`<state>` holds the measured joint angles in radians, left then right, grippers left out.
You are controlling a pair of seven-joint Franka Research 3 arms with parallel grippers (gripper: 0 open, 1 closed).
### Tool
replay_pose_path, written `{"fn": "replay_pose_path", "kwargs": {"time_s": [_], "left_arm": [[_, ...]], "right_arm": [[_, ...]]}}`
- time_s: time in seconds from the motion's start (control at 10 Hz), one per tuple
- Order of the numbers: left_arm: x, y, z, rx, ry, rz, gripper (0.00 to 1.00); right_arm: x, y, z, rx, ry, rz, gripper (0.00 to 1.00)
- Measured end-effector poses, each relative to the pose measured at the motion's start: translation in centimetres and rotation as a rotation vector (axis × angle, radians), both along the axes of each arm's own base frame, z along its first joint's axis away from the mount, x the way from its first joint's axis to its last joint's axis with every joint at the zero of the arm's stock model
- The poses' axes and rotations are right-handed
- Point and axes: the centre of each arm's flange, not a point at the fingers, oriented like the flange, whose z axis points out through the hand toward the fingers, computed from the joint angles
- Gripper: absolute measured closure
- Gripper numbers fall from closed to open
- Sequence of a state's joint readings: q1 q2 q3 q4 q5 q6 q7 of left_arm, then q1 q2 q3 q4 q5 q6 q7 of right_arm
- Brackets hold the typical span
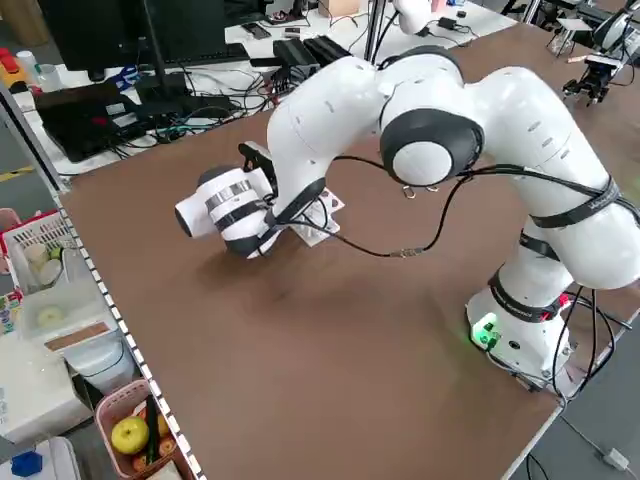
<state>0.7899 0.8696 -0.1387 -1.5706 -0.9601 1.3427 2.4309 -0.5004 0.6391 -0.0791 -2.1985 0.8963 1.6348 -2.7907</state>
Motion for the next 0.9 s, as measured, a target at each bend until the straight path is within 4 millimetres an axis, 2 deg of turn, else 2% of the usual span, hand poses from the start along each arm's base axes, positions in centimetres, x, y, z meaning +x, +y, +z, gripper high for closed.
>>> {"fn": "replay_pose_path", "kwargs": {"time_s": [0.3, 0.4, 0.6, 0.8, 0.9], "left_arm": [[-0.2, 0.1, -0.3, -0.004, 0.005, 0.004, 0.47], [-0.3, 0.2, -0.4, -0.008, 0.005, 0.009, 0.56], [-0.2, 0.0, -0.9, -0.026, 0.006, 0.023, 0.65], [-0.2, 0.0, -0.9, -0.029, 0.006, 0.023, 0.65], [-0.1, -0.2, -0.9, -0.032, 0.003, 0.021, 0.68]], "right_arm": [[0.3, 1.1, -0.1, 0.012, -0.011, 0.004, 0.00], [0.4, 1.4, -0.1, 0.014, -0.015, 0.010, 0.00], [0.6, 2.3, -0.2, 0.019, -0.022, 0.028, 0.00], [0.7, 3.3, -0.7, 0.028, -0.022, 0.026, 0.00], [0.8, 3.6, -1.0, 0.026, -0.019, 0.025, 0.00]]}}
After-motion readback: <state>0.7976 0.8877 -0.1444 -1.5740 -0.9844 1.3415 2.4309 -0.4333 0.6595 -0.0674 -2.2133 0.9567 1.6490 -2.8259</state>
